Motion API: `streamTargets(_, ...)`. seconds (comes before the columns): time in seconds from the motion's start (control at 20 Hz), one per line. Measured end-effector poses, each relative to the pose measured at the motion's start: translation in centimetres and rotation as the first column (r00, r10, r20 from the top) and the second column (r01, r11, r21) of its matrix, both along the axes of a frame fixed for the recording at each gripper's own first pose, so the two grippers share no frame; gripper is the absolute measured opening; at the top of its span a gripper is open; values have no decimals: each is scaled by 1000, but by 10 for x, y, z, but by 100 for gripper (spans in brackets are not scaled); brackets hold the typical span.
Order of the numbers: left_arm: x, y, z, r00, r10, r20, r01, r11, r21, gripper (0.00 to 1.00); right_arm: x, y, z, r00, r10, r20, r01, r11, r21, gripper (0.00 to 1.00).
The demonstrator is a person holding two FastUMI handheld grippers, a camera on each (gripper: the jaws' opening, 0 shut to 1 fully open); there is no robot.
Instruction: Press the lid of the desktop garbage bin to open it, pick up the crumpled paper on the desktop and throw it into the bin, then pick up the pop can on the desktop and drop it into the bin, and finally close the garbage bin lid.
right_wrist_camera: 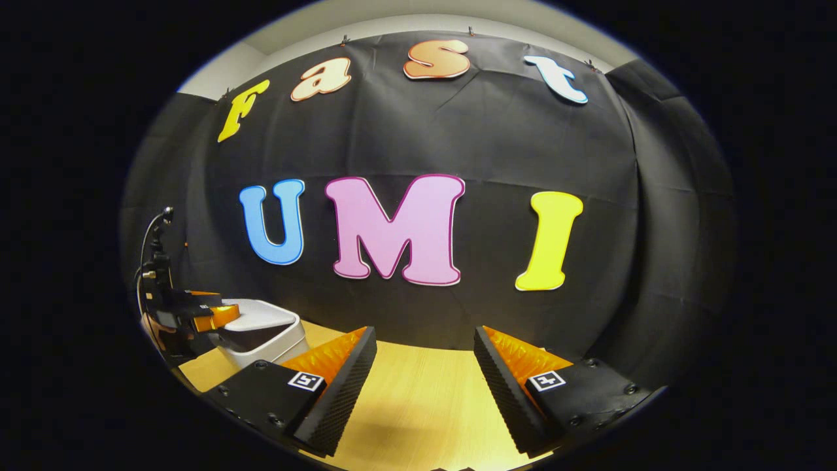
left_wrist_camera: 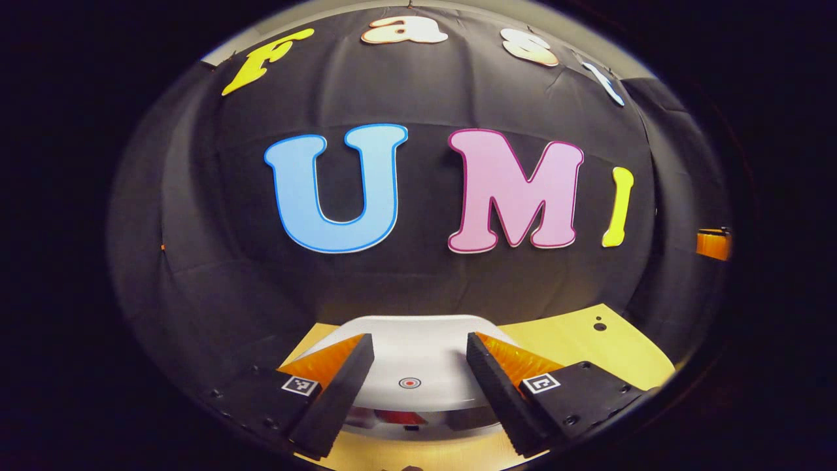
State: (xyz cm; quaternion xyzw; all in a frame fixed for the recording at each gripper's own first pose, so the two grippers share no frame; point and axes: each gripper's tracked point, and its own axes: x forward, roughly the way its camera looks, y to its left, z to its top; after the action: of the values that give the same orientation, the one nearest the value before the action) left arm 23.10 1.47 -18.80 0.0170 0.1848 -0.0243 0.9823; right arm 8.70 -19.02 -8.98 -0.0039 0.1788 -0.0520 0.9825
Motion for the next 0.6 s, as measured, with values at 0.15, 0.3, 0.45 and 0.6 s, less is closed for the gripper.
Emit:
streamTargets(0.15, -7, 0, -10, 1000, 11, 14, -11, 1000, 9, 100, -11, 4, -18, 999, 10, -40, -10, 1000, -3, 97)
streamTargets(0.3, -18, 1, -34, 999, 12, -48, -11, 1000, 9, 100, -21, 7, -33, 997, 18, -77, -18, 1000, 7, 97)
streamTargets(0.45, -13, 1, -29, 1000, 2, -17, -2, 1000, 21, 100, -28, 6, -40, 996, 12, -89, -11, 1000, 21, 97)
streamTargets(0.6, -14, -2, -36, 999, -16, -37, 17, 999, 32, 100, -30, 8, -40, 996, 18, -82, -15, 999, 41, 97)
